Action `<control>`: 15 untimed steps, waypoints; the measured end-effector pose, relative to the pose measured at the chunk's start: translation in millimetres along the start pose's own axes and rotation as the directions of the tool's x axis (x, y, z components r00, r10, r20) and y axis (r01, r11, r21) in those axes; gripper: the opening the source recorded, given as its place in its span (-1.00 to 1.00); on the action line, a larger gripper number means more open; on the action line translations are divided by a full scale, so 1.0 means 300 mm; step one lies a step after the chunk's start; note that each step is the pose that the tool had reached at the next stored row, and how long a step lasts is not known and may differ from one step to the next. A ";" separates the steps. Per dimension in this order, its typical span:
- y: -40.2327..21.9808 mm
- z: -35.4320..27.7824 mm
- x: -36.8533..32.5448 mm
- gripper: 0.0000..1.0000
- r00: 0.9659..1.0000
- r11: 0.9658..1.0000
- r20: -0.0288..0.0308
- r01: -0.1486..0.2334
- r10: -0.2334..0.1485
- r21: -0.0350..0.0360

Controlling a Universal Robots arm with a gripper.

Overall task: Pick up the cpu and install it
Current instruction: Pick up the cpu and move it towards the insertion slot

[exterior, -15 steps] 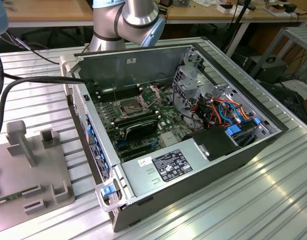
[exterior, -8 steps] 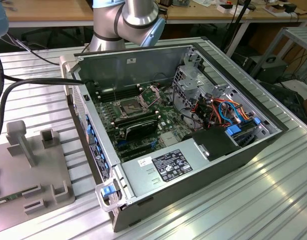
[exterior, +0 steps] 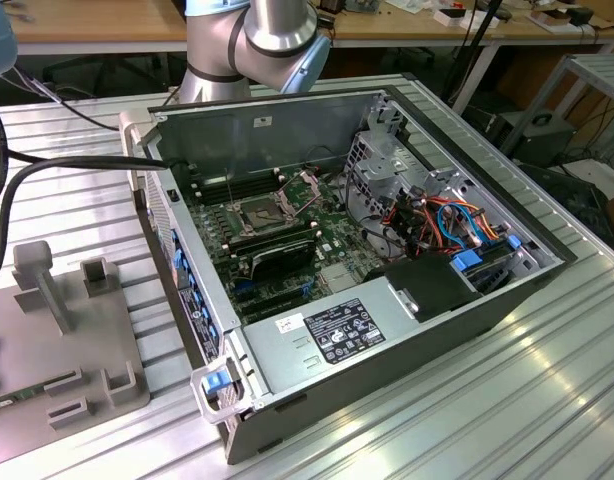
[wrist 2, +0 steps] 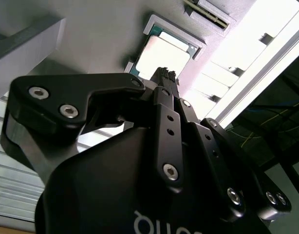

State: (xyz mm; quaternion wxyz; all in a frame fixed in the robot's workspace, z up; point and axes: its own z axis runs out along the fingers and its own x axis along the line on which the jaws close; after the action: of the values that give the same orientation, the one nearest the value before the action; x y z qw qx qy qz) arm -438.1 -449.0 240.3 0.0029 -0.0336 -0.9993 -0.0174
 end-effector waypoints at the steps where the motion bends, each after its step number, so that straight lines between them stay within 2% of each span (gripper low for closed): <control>1: 0.000 0.000 0.000 -0.79 1.000 1.000 0.000 0.000 0.000 0.000; 2: 0.000 0.000 0.000 -0.77 1.000 1.000 0.000 0.000 0.000 0.000; 5: 0.000 0.000 0.000 -0.41 1.000 1.000 0.000 0.000 0.000 0.000; 6: 0.000 0.000 0.000 -0.41 1.000 1.000 0.000 0.000 0.000 0.000; 9: 0.000 0.000 0.000 -0.04 1.000 1.000 0.000 0.000 0.000 0.000; 10: 0.000 0.000 0.000 -0.04 1.000 1.000 0.000 0.000 0.000 0.000; 11: 0.000 0.000 0.000 0.07 1.000 1.000 0.000 0.000 0.000 0.000; 13: 0.000 0.000 0.000 0.07 1.000 1.000 0.000 0.001 -0.001 0.000; 14: 0.000 0.000 0.000 0.20 1.000 1.000 0.000 0.001 -0.001 0.000; 15: 0.000 0.000 0.000 0.20 1.000 1.000 0.000 0.001 -0.001 0.000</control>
State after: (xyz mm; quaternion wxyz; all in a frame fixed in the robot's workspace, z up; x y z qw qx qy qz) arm -438.1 -449.0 240.3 0.0029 -0.0333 -0.9993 -0.0174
